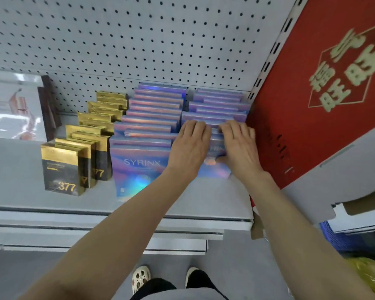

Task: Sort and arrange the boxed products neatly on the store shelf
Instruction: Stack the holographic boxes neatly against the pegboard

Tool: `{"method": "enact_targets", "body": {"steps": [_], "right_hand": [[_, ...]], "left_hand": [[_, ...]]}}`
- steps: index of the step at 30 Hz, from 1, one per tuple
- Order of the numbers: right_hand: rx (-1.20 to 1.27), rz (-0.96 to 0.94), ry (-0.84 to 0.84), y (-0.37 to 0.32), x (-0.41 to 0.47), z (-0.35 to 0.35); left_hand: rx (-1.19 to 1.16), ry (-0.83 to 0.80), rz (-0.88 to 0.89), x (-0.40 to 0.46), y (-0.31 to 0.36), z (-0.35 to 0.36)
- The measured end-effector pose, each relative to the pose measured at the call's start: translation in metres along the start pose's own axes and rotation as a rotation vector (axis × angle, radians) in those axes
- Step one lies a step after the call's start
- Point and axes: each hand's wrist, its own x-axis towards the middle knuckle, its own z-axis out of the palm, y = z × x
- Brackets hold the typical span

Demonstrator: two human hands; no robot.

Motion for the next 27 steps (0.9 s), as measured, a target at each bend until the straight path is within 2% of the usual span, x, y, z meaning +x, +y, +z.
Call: {"method": "enact_targets", "body": {"steps": [3,6,10,12,19,22,24,27], "right_hand": [[0.018,0.04,0.068,0.002,0.008,0.0],[0.094,0.136,0.096,0.009,0.019,-0.002],[0.3,0.385,-0.175,0.022,0.037,-0.007],[0.419,0.462,-0.258,0.024,0.046,-0.006],[0.53,0.368,-0.042,0.034,0.045,-0.003],[0.383,0.379,0.09,0.032,0.058,-0.003],[0.278,0.451,0.027,0.032,0.074,-0.002],[0.385,0.584,-0.173,0.036,0.094,0.001]], "left_hand": [[-0.008,-0.033,-0.014,0.018,-0.008,-0.002],[-0.011,-0.217,-0.05,0.036,-0.018,0.001],[-0.027,-0.362,-0.045,0.057,-0.025,0.007],[-0.056,-0.4,-0.046,0.063,-0.025,0.008],[-0.056,-0.346,0.026,0.069,-0.013,0.016],[-0.132,-0.325,0.023,0.067,-0.018,0.019],[-0.177,-0.296,0.018,0.068,-0.025,0.02],[-0.202,-0.326,0.032,0.075,-0.029,0.016]]}}
